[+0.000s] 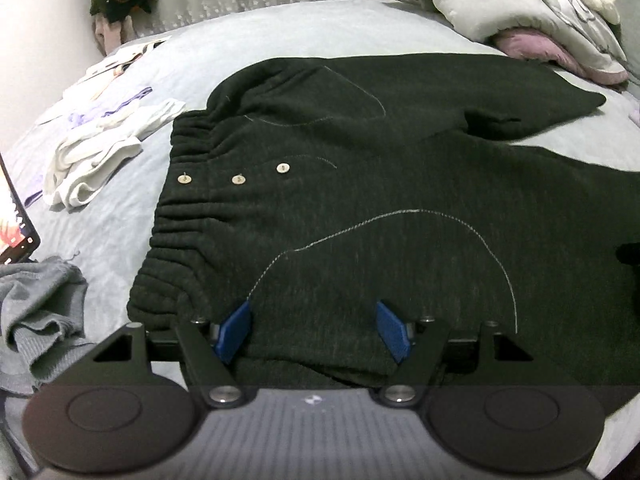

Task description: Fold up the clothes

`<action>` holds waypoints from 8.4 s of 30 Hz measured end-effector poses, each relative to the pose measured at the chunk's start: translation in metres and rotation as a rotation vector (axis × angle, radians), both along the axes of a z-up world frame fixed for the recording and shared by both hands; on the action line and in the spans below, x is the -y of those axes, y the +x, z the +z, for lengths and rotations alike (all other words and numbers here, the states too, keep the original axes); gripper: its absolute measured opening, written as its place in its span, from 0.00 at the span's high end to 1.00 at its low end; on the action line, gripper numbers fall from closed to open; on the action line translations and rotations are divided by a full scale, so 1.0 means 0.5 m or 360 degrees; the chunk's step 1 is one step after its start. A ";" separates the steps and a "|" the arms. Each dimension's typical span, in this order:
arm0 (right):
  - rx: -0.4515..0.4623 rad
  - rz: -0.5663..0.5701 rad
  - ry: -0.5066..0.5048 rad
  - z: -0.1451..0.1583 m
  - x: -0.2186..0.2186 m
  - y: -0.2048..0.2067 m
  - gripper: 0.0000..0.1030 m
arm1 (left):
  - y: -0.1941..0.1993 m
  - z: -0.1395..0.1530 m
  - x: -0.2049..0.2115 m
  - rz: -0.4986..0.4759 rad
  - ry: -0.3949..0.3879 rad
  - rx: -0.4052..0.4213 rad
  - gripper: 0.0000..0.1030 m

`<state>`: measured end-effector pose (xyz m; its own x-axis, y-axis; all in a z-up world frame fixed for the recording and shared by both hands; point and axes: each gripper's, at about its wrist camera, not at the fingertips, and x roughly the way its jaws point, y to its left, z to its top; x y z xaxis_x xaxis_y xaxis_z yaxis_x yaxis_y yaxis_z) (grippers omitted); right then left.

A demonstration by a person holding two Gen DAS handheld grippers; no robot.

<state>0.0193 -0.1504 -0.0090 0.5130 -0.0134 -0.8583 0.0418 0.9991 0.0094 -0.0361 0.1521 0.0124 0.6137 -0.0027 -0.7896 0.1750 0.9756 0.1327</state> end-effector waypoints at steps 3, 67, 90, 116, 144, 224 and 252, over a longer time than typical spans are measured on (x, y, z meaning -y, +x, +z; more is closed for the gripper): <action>-0.0009 -0.0033 0.0012 -0.006 0.036 -0.016 0.09 | -0.006 -0.002 -0.007 -0.0026 0.0001 0.0004 0.32; 0.0357 0.0518 0.0191 -0.035 0.138 0.074 0.72 | -0.095 -0.087 0.388 -0.1584 -0.0814 -0.0301 0.53; 0.0441 0.0481 0.0235 -0.059 0.208 -0.008 0.01 | -0.038 -0.053 0.331 -0.1226 -0.0599 -0.0078 0.01; 0.0239 0.0317 0.0013 0.115 0.361 0.127 0.00 | 0.303 0.096 0.094 -0.0471 0.0001 0.0043 0.01; 0.0170 0.0883 -0.0129 0.055 0.198 0.627 0.05 | 0.646 0.055 -0.021 -0.0484 -0.0204 -0.0060 0.01; 0.0377 0.0228 0.0463 0.010 0.185 0.140 0.51 | 0.207 0.035 -0.139 0.0424 -0.0982 -0.0277 0.22; 0.0721 -0.1166 0.0740 -0.122 0.545 0.233 0.90 | 0.235 -0.010 -0.149 0.0601 -0.1271 -0.0148 0.66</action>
